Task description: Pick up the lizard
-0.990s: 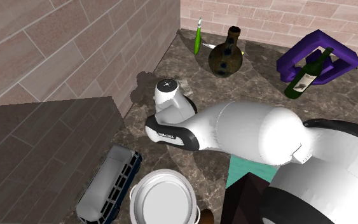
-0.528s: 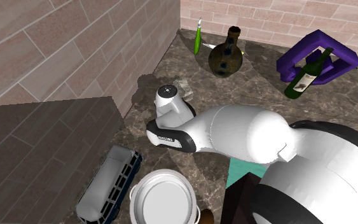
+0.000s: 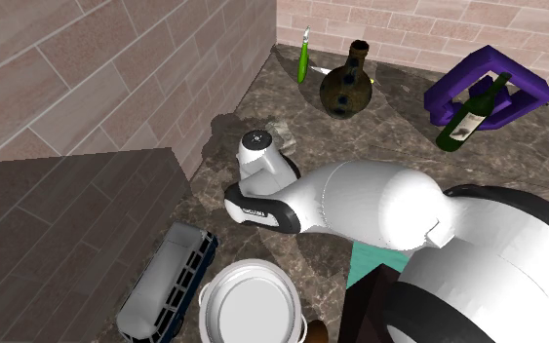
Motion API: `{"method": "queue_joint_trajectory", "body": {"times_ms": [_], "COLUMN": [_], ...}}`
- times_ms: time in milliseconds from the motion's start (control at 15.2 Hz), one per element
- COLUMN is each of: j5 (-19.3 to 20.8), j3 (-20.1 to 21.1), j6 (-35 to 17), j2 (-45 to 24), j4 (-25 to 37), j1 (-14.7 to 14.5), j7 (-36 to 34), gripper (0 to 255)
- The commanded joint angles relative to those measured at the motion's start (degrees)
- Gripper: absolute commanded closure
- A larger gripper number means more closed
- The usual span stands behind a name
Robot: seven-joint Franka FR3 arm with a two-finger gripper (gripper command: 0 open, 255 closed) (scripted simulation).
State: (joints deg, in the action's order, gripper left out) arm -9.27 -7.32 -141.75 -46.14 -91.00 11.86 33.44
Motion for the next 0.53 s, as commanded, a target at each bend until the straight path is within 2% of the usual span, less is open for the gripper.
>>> {"method": "queue_joint_trajectory", "body": {"times_ms": [0,462], "j5": [0.0,0.4], "j3": [0.0,-0.5], "j6": [0.0,2.6], "j2": [-0.1,3.3], "j4": [0.0,-0.8], "j1": [0.0,-0.3], "j7": [0.0,-0.3], "gripper": [255,255]}}
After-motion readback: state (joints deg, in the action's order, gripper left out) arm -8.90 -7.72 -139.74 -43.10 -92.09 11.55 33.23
